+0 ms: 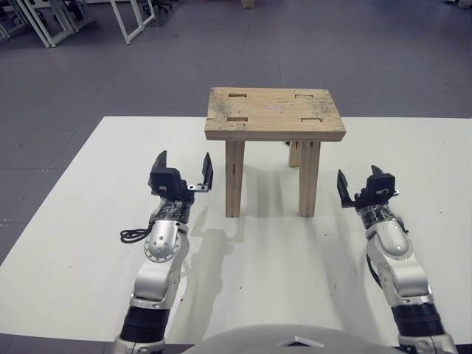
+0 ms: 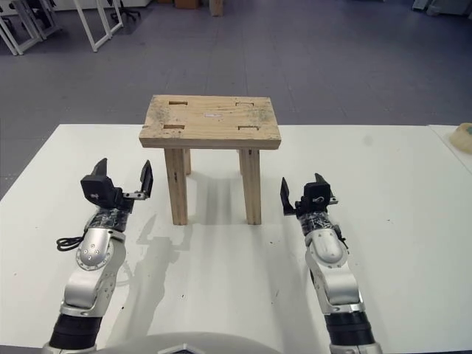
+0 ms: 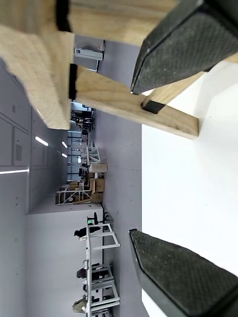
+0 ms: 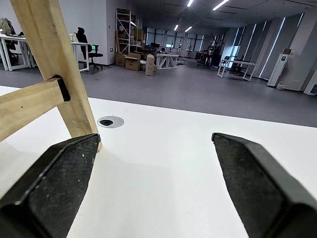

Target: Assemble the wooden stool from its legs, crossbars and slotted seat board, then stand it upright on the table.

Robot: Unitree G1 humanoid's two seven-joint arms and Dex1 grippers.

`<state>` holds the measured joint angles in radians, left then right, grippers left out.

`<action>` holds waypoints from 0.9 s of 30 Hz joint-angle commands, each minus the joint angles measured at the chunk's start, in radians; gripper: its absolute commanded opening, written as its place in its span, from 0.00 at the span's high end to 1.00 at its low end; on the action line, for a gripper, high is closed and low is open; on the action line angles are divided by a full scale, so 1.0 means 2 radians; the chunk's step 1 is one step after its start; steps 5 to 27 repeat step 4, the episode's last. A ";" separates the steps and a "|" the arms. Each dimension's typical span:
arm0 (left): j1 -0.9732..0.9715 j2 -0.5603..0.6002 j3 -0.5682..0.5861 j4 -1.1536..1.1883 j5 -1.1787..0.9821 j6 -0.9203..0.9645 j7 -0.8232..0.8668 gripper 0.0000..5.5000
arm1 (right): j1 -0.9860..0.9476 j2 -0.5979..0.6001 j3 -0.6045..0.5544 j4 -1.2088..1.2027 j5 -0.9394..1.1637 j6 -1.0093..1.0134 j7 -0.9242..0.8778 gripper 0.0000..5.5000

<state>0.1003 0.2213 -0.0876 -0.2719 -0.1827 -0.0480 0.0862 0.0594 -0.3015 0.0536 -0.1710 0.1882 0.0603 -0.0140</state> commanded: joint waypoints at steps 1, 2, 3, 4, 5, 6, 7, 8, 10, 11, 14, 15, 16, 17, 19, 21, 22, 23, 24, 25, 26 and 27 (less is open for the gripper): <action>0.023 -0.008 -0.002 -0.008 0.024 -0.003 -0.015 0.08 | 0.023 0.010 0.004 -0.041 -0.020 0.012 0.009 0.24; 0.028 -0.011 -0.001 -0.010 0.030 -0.002 -0.015 0.08 | 0.026 0.011 0.003 -0.046 -0.023 0.017 0.013 0.24; 0.029 -0.011 -0.003 -0.012 0.042 -0.001 -0.016 0.08 | 0.028 0.010 0.000 -0.047 -0.027 0.023 0.014 0.24; 0.030 -0.011 -0.008 -0.014 0.057 -0.003 -0.016 0.08 | 0.028 0.010 -0.004 -0.046 -0.029 0.028 0.017 0.24; 0.030 -0.011 -0.008 -0.014 0.057 -0.003 -0.016 0.08 | 0.028 0.010 -0.004 -0.046 -0.029 0.028 0.017 0.24; 0.030 -0.011 -0.008 -0.014 0.057 -0.003 -0.016 0.08 | 0.028 0.010 -0.004 -0.046 -0.029 0.028 0.017 0.24; 0.030 -0.011 -0.008 -0.014 0.057 -0.003 -0.016 0.08 | 0.028 0.010 -0.004 -0.046 -0.029 0.028 0.017 0.24; 0.030 -0.011 -0.008 -0.014 0.057 -0.003 -0.016 0.08 | 0.028 0.010 -0.004 -0.046 -0.029 0.028 0.017 0.24; 0.030 -0.011 -0.008 -0.014 0.057 -0.003 -0.016 0.08 | 0.028 0.010 -0.004 -0.046 -0.029 0.028 0.017 0.24; 0.030 -0.011 -0.008 -0.014 0.057 -0.003 -0.016 0.08 | 0.028 0.010 -0.004 -0.046 -0.029 0.028 0.017 0.24; 0.030 -0.011 -0.008 -0.014 0.057 -0.003 -0.016 0.08 | 0.028 0.010 -0.004 -0.046 -0.029 0.028 0.017 0.24; 0.030 -0.011 -0.008 -0.014 0.057 -0.003 -0.016 0.08 | 0.028 0.010 -0.004 -0.046 -0.029 0.028 0.017 0.24; 0.030 -0.011 -0.008 -0.014 0.057 -0.003 -0.016 0.08 | 0.028 0.010 -0.004 -0.046 -0.029 0.028 0.017 0.24; 0.030 -0.011 -0.008 -0.014 0.057 -0.003 -0.016 0.08 | 0.028 0.010 -0.004 -0.046 -0.029 0.028 0.017 0.24; 0.030 -0.011 -0.008 -0.014 0.057 -0.003 -0.016 0.08 | 0.028 0.010 -0.004 -0.046 -0.029 0.028 0.017 0.24; 0.030 -0.011 -0.008 -0.014 0.057 -0.003 -0.016 0.08 | 0.028 0.010 -0.004 -0.046 -0.029 0.028 0.017 0.24; 0.030 -0.011 -0.008 -0.014 0.057 -0.003 -0.016 0.08 | 0.028 0.010 -0.004 -0.046 -0.029 0.028 0.017 0.24; 0.030 -0.011 -0.008 -0.014 0.057 -0.003 -0.016 0.08 | 0.028 0.010 -0.004 -0.046 -0.029 0.028 0.017 0.24; 0.030 -0.011 -0.008 -0.014 0.057 -0.003 -0.016 0.08 | 0.028 0.010 -0.004 -0.046 -0.029 0.028 0.017 0.24; 0.030 -0.011 -0.008 -0.014 0.057 -0.003 -0.016 0.08 | 0.028 0.010 -0.004 -0.046 -0.029 0.028 0.017 0.24; 0.030 -0.011 -0.008 -0.014 0.057 -0.003 -0.016 0.08 | 0.028 0.010 -0.004 -0.046 -0.029 0.028 0.017 0.24; 0.030 -0.011 -0.008 -0.014 0.057 -0.003 -0.016 0.08 | 0.028 0.010 -0.004 -0.046 -0.029 0.028 0.017 0.24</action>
